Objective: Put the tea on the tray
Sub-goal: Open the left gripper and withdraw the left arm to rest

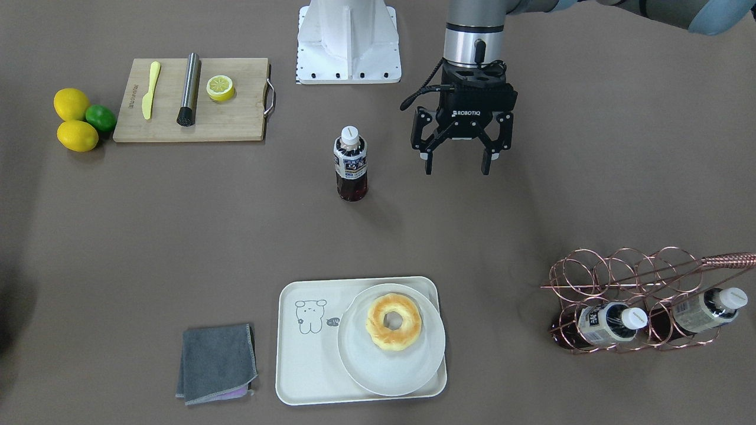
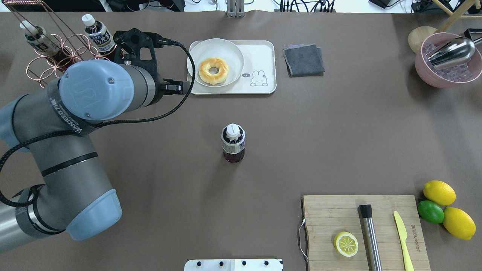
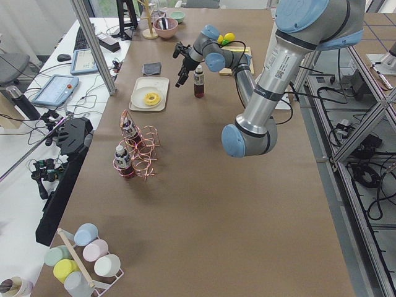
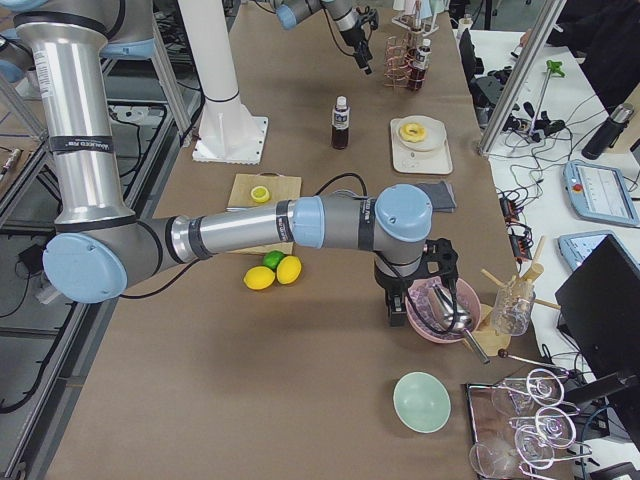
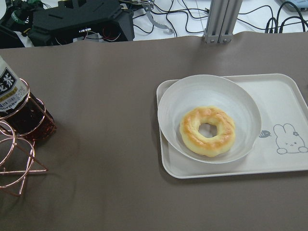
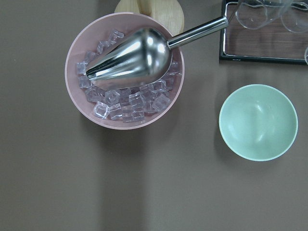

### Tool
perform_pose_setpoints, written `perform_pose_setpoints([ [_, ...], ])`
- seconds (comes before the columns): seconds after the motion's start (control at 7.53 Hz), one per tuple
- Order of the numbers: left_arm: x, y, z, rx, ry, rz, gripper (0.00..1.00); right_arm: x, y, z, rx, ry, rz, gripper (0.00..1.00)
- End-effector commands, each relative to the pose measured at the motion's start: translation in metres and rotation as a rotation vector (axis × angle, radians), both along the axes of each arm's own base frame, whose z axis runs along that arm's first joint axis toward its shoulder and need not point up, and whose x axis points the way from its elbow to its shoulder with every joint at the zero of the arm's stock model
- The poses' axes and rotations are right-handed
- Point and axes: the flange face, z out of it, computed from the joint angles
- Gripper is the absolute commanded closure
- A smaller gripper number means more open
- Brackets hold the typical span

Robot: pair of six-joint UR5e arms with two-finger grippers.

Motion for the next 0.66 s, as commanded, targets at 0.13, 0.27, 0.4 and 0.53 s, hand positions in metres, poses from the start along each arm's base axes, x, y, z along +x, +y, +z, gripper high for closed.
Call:
perform_pose_setpoints([
  [0.13, -0.08, 0.024, 0.106, -0.118, -0.071, 0.02, 0.02, -0.032, -0.007, -0.033, 0.013, -0.013, -0.01, 0.0],
  [0.27, -0.122, 0.013, 0.144, -0.166, -0.126, 0.101, 0.02, -0.045, -0.009, -0.039, 0.015, -0.014, -0.023, 0.0],
  [0.4, -0.164, 0.004, 0.174, -0.185, -0.176, 0.136, 0.02, -0.059, -0.011, -0.055, 0.022, -0.015, -0.026, 0.0],
  [0.53, -0.208, -0.006, 0.198, -0.176, -0.236, 0.14, 0.02, -0.077, -0.006, -0.086, 0.061, -0.022, -0.039, 0.0],
])
